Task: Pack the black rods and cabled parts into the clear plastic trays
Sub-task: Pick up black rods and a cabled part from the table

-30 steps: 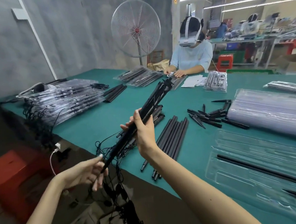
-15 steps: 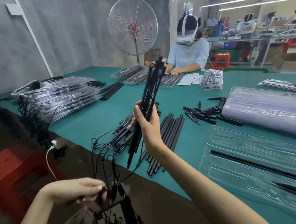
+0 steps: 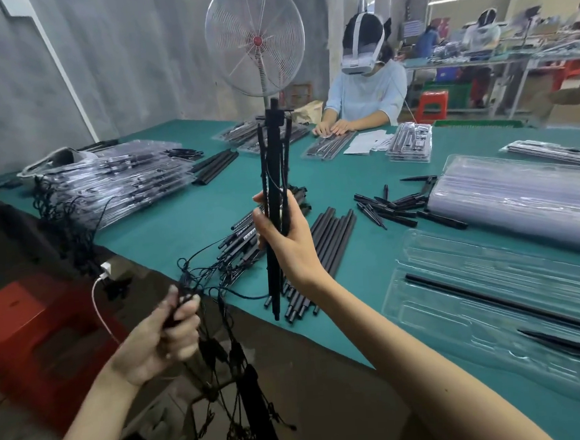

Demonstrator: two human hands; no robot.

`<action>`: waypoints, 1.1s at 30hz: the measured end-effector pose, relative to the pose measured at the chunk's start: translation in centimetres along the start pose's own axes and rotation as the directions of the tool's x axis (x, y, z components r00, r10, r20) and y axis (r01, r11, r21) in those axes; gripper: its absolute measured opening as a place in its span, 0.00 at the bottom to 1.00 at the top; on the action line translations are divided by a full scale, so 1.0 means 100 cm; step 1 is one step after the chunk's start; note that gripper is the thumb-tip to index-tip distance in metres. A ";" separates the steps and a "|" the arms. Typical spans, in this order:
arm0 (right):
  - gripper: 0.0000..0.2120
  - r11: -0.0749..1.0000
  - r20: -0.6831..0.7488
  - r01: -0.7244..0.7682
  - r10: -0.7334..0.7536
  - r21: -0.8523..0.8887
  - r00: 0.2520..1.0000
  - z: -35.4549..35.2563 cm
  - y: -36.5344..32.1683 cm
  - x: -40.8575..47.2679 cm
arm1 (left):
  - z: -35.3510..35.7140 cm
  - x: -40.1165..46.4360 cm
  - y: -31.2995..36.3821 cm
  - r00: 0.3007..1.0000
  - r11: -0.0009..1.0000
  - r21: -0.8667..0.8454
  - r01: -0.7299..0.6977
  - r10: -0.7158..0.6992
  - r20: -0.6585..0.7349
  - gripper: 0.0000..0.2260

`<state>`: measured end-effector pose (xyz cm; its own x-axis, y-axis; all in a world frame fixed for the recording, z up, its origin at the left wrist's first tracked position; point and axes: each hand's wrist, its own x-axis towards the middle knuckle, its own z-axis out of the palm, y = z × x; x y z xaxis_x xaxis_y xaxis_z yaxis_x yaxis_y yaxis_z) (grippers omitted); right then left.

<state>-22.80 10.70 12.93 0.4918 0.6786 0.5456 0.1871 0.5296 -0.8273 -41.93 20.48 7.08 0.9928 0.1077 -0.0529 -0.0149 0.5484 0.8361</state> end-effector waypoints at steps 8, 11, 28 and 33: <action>0.03 0.998 -0.051 -0.014 0.017 0.067 0.999 -0.011 0.001 -0.006 | -0.033 -0.003 -0.051 0.943 0.751 0.577 0.323 -0.199 -0.268 0.25; 0.03 0.961 -0.164 0.026 0.020 0.277 0.986 -0.013 -0.020 0.007 | -0.042 -0.015 -0.086 0.931 0.595 0.717 0.363 -0.192 -0.311 0.07; 0.06 1.000 0.078 -0.018 0.017 0.002 0.997 -0.010 -0.021 -0.013 | -0.072 -0.021 -0.142 0.805 0.547 0.664 0.511 -0.034 -0.592 0.36; 0.07 0.998 0.058 -0.013 0.016 -0.059 0.998 -0.013 -0.019 -0.011 | -0.074 -0.018 -0.125 0.722 0.767 0.611 0.197 0.308 -0.619 0.25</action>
<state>-22.61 8.33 13.76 0.4448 0.7155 0.5387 0.2303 0.4900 -0.8408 -44.44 19.57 -7.29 0.6384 0.7605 -0.1188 0.2570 -0.0652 0.9642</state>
